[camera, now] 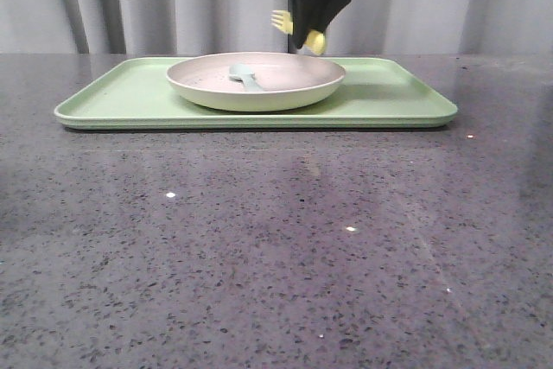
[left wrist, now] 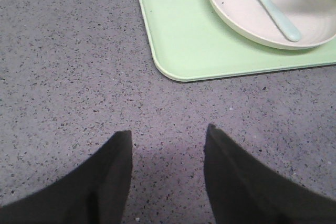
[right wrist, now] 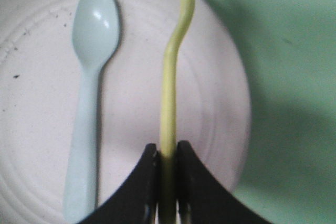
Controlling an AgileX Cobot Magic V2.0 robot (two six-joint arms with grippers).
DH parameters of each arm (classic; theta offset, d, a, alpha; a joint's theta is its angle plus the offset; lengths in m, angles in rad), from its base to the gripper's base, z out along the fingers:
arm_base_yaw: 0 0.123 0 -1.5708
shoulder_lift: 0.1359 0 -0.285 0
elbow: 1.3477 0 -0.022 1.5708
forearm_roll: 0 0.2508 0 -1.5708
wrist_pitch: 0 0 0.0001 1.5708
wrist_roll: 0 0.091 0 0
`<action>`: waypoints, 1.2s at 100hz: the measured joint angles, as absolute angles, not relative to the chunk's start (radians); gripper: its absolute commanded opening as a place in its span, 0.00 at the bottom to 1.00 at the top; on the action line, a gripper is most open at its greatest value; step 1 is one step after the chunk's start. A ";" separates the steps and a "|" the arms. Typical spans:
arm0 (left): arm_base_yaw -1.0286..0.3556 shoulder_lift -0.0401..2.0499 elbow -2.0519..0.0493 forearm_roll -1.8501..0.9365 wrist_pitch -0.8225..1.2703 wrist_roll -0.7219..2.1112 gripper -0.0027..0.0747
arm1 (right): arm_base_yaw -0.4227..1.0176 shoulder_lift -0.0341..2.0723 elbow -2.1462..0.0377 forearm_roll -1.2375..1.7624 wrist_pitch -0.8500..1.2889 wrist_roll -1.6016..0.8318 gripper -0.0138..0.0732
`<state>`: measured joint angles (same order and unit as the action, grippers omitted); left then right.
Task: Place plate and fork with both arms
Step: 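Grasp the yellow fork handle with the right gripper and lift, then carry the fork beside the plate on the tray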
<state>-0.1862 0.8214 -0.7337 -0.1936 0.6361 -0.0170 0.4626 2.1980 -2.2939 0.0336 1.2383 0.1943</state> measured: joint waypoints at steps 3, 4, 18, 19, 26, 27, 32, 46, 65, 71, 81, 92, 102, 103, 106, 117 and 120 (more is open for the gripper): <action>-0.186 0.821 -0.734 -0.194 0.636 -0.017 0.44 | 0.455 2.194 -2.300 0.034 1.242 0.194 0.08; -0.186 0.821 -0.734 -0.194 0.636 -0.017 0.44 | 0.452 2.193 -2.304 0.034 1.242 0.194 0.08; -0.186 0.821 -0.734 -0.194 0.636 -0.017 0.44 | 0.408 2.174 -2.312 0.023 1.249 0.194 0.08; -0.186 0.821 -0.734 -0.194 0.636 -0.017 0.44 | 0.403 2.171 -2.312 0.022 1.249 0.196 0.08; -0.186 0.821 -0.734 -0.194 0.636 -0.017 0.44 | 0.378 2.165 -2.312 0.013 1.249 0.196 0.08; -0.186 0.821 -0.734 -0.194 0.636 -0.017 0.44 | 0.376 2.164 -2.312 0.011 1.249 0.196 0.08; -0.186 0.821 -0.734 -0.194 0.636 -0.017 0.44 | 0.357 2.159 -2.312 0.007 1.251 0.196 0.08; -0.186 0.821 -0.734 -0.194 0.636 -0.017 0.44 | 0.308 2.150 -2.312 0.000 1.253 0.196 0.08; -0.186 0.821 -0.734 -0.194 0.636 -0.017 0.44 | 0.277 2.146 -2.276 0.000 1.253 0.198 0.08; -0.186 0.821 -0.734 -0.194 0.636 -0.017 0.44 | 0.277 2.146 -2.248 0.000 1.253 0.198 0.08; -0.186 0.821 -0.734 -0.194 0.636 -0.017 0.44 | 0.277 2.146 -2.190 0.000 1.253 0.198 0.08; -0.186 0.821 -0.734 -0.194 0.636 -0.017 0.44 | 0.277 2.146 -2.142 0.024 1.253 0.198 0.08; -0.186 0.821 -0.734 -0.194 0.636 -0.017 0.44 | 0.277 2.150 -2.119 0.055 1.253 0.200 0.08; -0.186 0.821 -0.734 -0.194 0.636 -0.017 0.44 | 0.277 2.151 -2.120 0.060 1.253 0.200 0.08; -0.186 0.821 -0.734 -0.194 0.636 -0.017 0.44 | 0.277 2.152 -2.118 0.069 1.251 0.200 0.08; -0.186 0.821 -0.734 -0.194 0.636 -0.017 0.44 | 0.277 2.159 -2.117 0.086 1.249 0.200 0.08; -0.186 0.821 -0.734 -0.194 0.636 -0.017 0.44 | 0.277 2.161 -2.117 0.086 1.249 0.200 0.08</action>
<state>-0.1862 0.8214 -0.7337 -0.1936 0.6361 -0.0170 0.2765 2.1612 -2.1172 0.0858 1.2486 0.2004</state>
